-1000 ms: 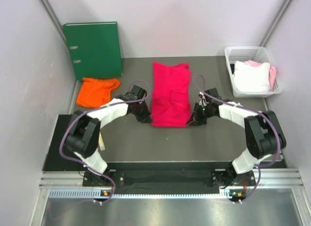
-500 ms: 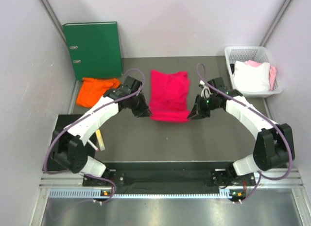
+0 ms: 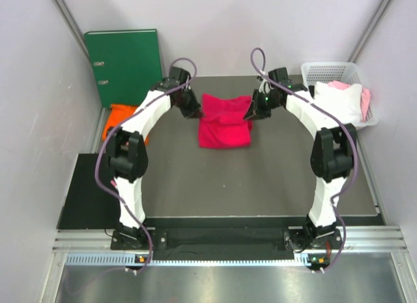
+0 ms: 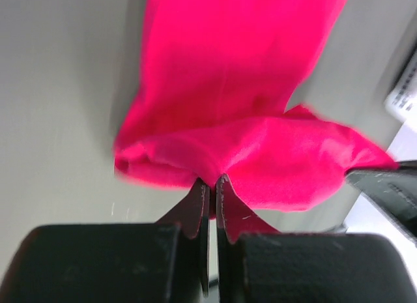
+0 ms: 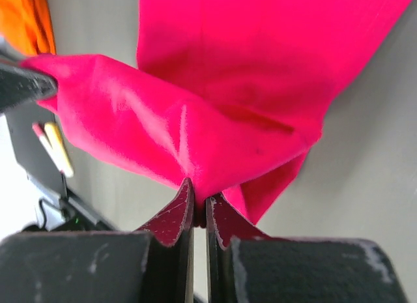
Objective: Fold and stack the t-shirts
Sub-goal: Fold the long partially folded tshirt into a neat square
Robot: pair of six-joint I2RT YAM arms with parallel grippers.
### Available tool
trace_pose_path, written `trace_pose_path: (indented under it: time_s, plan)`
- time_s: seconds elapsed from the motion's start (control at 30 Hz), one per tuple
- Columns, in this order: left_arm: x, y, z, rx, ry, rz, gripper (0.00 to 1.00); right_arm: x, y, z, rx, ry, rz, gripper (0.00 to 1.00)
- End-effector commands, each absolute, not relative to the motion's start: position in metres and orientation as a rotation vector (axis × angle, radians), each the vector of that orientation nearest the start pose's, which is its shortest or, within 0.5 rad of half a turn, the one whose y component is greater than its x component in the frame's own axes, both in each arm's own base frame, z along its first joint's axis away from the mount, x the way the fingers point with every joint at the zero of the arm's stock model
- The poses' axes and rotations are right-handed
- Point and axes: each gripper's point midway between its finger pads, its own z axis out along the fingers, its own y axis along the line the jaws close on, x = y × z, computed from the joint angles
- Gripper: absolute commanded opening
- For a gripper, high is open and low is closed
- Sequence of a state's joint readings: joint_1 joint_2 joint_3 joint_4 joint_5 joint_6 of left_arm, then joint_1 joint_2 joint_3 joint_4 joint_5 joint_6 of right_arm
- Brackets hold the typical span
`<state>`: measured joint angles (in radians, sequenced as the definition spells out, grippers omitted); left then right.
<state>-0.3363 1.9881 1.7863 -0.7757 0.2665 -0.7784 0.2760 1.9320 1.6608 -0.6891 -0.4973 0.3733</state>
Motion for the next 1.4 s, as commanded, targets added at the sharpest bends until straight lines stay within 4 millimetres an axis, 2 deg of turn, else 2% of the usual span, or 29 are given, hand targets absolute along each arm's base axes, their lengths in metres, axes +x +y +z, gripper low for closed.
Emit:
trace_pose_path:
  time_s: [0.0,0.03,0.1,0.17,0.23,0.27,0.3,0.37,0.4,0.47,0.5,0.53,0.6,0.63,0.67,0.7,0.73,0.77,0.83,0.87,0.93,0.97,1.0,1.07,1.13,1.17,1.27,1.33,1.37]
  plan:
    - [0.482,-0.244,0.175,-0.329,2.538,-0.824,0.0,0.463,0.214,0.163,-0.106,2.488,0.861,0.03]
    - [0.493,-0.247,0.188,-0.305,2.496,-0.851,0.0,0.471,0.213,0.169,-0.103,2.465,0.86,0.03]
    - [0.507,-0.25,0.178,-0.303,2.493,-0.868,0.0,0.485,0.211,0.167,-0.079,2.443,0.861,0.03]
    - [0.519,-0.255,0.184,-0.296,2.453,-0.918,0.0,0.493,0.209,0.163,-0.058,2.432,0.864,0.02]
    - [0.529,-0.257,0.177,-0.317,2.441,-0.956,0.0,0.506,0.206,0.166,-0.04,2.4,0.856,0.03]
    - [0.536,-0.261,0.18,-0.304,2.409,-0.991,0.0,0.511,0.206,0.157,-0.03,2.408,0.854,0.03]
    - [0.541,-0.261,0.172,-0.315,2.411,-1.008,0.0,0.519,0.204,0.161,-0.022,2.386,0.85,0.03]
    - [0.555,-0.265,0.174,-0.323,2.36,-1.055,0.0,0.528,0.203,0.15,0.001,2.389,0.84,0.04]
    - [0.56,-0.265,0.161,-0.338,2.371,-1.083,0.0,0.537,0.2,0.15,0.027,2.368,0.827,0.04]
    - [0.573,-0.266,0.163,-0.359,2.342,-1.117,0.0,0.552,0.196,0.14,0.065,2.342,0.811,0.06]
    - [0.58,-0.264,0.152,-0.378,2.344,-1.129,0.03,0.56,0.193,0.138,0.092,2.326,0.796,0.08]
    - [0.587,-0.263,0.158,-0.383,2.316,-1.151,0.2,0.565,0.193,0.134,0.104,2.318,0.786,0.08]
    - [0.598,-0.255,0.159,-0.4,2.28,-1.16,0.49,0.579,0.191,0.132,0.113,2.269,0.757,0.28]
    - [0.6,-0.25,0.161,-0.403,2.272,-1.143,0.65,0.58,0.19,0.131,0.114,2.259,0.738,0.42]
    - [0.6,-0.246,0.172,-0.395,2.253,-1.127,0.84,0.587,0.189,0.149,0.105,2.187,0.71,0.7]
    - [0.599,-0.241,0.172,-0.396,2.252,-1.105,0.97,0.583,0.185,0.145,0.112,2.19,0.679,0.82]
    - [0.599,-0.236,0.174,-0.374,2.243,-1.071,0.99,0.582,0.182,0.154,0.112,2.165,0.657,0.97]
    - [0.595,-0.232,0.191,-0.352,2.22,-1.056,0.99,0.581,0.178,0.177,0.117,2.117,0.624,1.0]
    - [0.587,-0.222,0.186,-0.345,2.249,-0.995,0.99,0.573,0.172,0.184,0.109,2.118,0.589,1.0]
    - [0.582,-0.218,0.197,-0.331,2.239,-0.981,0.99,0.567,0.168,0.195,0.116,2.116,0.576,1.0]
    - [0.569,-0.212,0.185,-0.317,2.295,-0.936,0.99,0.558,0.165,0.194,0.109,2.134,0.558,1.0]
    - [0.562,-0.212,0.188,-0.305,2.304,-0.933,0.99,0.552,0.165,0.196,0.103,2.147,0.558,1.0]
    - [0.555,-0.208,0.177,-0.311,2.339,-0.907,0.99,0.547,0.164,0.189,0.098,2.169,0.558,1.0]
    - [0.548,-0.205,0.173,-0.299,2.349,-0.882,0.99,0.541,0.164,0.182,0.096,2.195,0.559,0.99]
    - [0.542,-0.205,0.158,-0.309,2.373,-0.894,0.98,0.539,0.165,0.173,0.107,2.217,0.569,1.0]
    - [0.543,-0.21,0.156,-0.293,2.365,-0.924,0.97,0.538,0.167,0.163,0.11,2.241,0.575,1.0]
    - [0.552,-0.218,0.147,-0.301,2.353,-0.979,0.88,0.538,0.171,0.153,0.134,2.272,0.583,1.0]
    - [0.562,-0.225,0.153,-0.291,2.31,-1.024,0.86,0.538,0.172,0.151,0.156,2.28,0.588,1.0]
    - [0.567,-0.226,0.145,-0.299,2.312,-1.031,0.85,0.538,0.174,0.153,0.161,2.273,0.594,1.0]
